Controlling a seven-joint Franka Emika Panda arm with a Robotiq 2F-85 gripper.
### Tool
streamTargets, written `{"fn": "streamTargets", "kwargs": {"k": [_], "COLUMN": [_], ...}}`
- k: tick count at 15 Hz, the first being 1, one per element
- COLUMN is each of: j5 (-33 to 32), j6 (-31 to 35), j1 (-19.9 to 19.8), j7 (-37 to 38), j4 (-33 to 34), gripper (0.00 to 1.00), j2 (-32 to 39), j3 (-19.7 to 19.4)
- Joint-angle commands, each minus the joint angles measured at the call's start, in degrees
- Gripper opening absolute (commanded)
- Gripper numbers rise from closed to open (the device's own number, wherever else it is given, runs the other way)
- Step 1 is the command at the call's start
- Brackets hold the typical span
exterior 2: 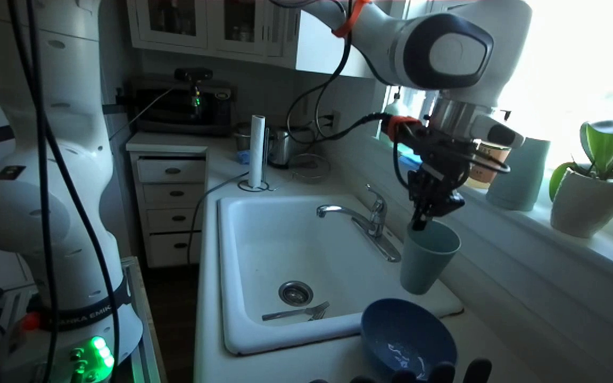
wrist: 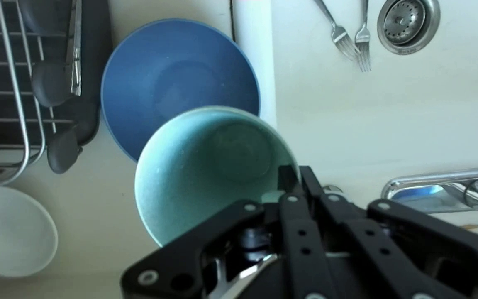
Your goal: Remove the cup from the bowl, then put the bowl on the cup
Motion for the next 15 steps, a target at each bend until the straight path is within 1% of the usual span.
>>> {"fn": "streamTargets", "kwargs": {"k": [1, 4, 5, 6, 8, 15], "j5": [-0.9, -2.0, -2.1, -1.8, -0.9, 2.1], "j6": [-0.8, -1.2, -1.2, -0.7, -1.0, 1.7], "j1": [0.5, 1.8, 1.8, 1.6, 1.3, -1.3], "j7": [0.1, 0.8, 0.8, 2.5, 3.2, 1.0], "j4": [0.7, 0.8, 0.8, 2.4, 4.6, 14.8], "gripper": [0.04, 0.04, 0.01, 0.01, 0.01, 0.01], "j2": [-0.7, -1.8, -1.7, -0.2, 1.9, 13.2], "j3": [0.5, 1.3, 1.3, 1.2, 1.0, 0.9]}}
